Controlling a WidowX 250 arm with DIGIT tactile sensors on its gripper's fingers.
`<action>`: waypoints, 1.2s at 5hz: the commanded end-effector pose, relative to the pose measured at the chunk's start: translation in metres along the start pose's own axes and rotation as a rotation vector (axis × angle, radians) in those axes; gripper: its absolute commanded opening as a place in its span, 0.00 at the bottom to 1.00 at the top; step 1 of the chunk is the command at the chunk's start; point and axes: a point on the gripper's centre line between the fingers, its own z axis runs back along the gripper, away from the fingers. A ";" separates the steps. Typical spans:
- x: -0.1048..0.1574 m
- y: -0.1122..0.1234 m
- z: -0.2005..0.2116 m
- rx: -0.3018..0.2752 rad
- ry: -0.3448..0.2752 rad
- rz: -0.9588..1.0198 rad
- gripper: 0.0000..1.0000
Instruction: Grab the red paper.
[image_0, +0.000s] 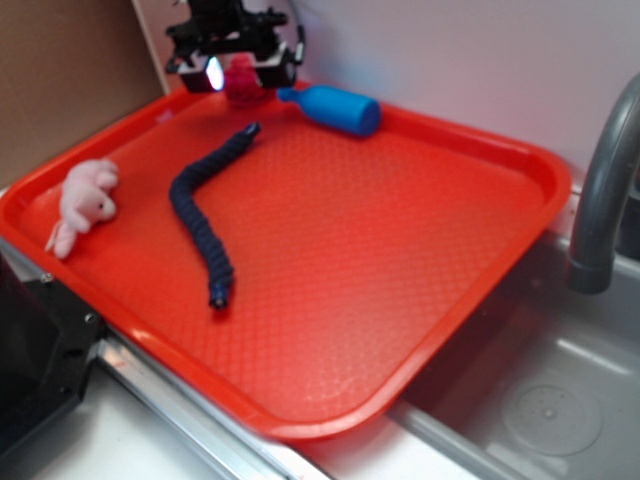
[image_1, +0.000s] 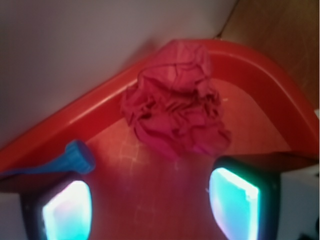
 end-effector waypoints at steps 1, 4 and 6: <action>0.024 0.023 0.008 -0.031 -0.129 -0.005 1.00; 0.039 0.035 -0.004 0.016 -0.156 -0.042 1.00; 0.038 0.037 -0.010 0.029 -0.140 -0.048 1.00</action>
